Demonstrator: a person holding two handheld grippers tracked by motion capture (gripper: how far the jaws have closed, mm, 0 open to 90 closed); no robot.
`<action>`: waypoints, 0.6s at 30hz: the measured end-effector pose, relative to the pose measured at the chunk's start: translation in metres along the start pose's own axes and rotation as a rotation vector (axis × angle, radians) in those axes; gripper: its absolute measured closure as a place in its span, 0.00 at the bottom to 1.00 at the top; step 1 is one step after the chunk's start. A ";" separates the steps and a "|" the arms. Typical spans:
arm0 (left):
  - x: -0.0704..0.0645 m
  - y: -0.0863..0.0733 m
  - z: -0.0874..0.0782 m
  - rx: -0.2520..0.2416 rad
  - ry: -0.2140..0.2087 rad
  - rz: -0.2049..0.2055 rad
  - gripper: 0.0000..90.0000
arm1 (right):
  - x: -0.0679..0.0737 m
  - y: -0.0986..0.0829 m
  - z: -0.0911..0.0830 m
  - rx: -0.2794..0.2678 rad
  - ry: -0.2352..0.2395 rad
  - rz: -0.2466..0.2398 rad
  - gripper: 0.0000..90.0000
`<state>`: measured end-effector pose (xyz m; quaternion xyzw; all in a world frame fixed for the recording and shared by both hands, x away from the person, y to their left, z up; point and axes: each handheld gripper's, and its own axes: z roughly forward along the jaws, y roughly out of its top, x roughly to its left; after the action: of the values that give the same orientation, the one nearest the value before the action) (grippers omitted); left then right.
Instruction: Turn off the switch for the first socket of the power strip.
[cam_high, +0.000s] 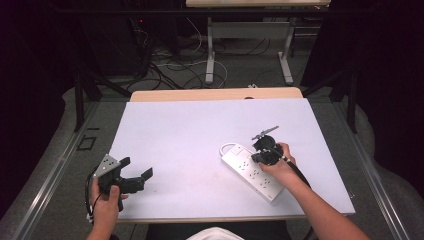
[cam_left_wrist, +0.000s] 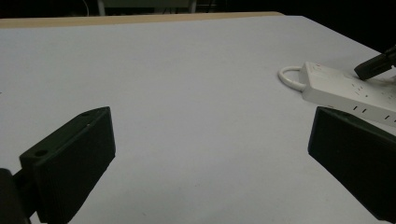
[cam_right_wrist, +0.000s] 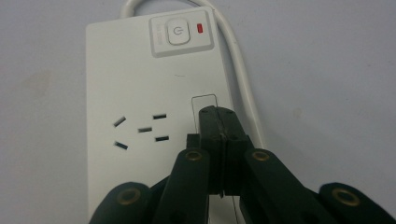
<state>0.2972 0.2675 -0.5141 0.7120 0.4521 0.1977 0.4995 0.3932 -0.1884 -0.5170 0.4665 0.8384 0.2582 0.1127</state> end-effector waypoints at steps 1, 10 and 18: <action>0.000 0.000 0.000 0.000 0.001 0.000 0.01 | 0.000 0.000 0.000 -0.002 0.001 -0.002 1.00; 0.001 -0.001 -0.001 -0.001 0.005 -0.004 0.01 | 0.000 0.000 0.001 -0.024 0.005 -0.009 1.00; 0.000 -0.001 -0.001 -0.001 0.005 -0.001 0.01 | 0.003 0.004 -0.004 -0.076 0.017 0.005 0.95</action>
<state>0.2961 0.2683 -0.5143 0.7113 0.4534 0.1995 0.4988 0.3924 -0.1854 -0.5113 0.4617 0.8279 0.2940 0.1225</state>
